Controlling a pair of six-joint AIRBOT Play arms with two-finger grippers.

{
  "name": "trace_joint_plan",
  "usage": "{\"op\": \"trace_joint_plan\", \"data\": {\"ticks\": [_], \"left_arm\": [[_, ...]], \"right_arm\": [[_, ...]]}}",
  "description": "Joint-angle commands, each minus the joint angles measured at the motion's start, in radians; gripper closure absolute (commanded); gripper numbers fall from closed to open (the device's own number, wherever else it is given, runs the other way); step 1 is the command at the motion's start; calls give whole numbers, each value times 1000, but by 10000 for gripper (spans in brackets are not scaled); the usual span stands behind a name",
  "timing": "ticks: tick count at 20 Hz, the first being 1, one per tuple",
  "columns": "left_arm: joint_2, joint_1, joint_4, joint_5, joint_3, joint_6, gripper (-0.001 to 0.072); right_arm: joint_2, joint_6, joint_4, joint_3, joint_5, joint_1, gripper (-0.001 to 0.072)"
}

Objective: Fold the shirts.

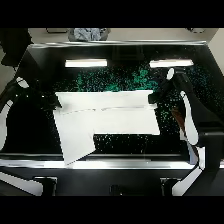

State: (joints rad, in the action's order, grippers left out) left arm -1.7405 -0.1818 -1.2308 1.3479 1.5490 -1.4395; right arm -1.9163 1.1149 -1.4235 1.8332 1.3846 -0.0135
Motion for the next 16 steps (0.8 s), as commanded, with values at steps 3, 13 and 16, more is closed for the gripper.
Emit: {"op": "trace_joint_plan", "data": {"ticks": [3,13,16], "left_arm": [[89,-94,7,132,15,-4,233],[544,-160,99,-117,-909,160,238],[544,-136,162,-139,-992,162,238]], "right_arm": [[118,-24,87,14,225,121,150],[371,-99,154,-517,136,129,155],[379,-104,108,-543,137,129,155]]}}
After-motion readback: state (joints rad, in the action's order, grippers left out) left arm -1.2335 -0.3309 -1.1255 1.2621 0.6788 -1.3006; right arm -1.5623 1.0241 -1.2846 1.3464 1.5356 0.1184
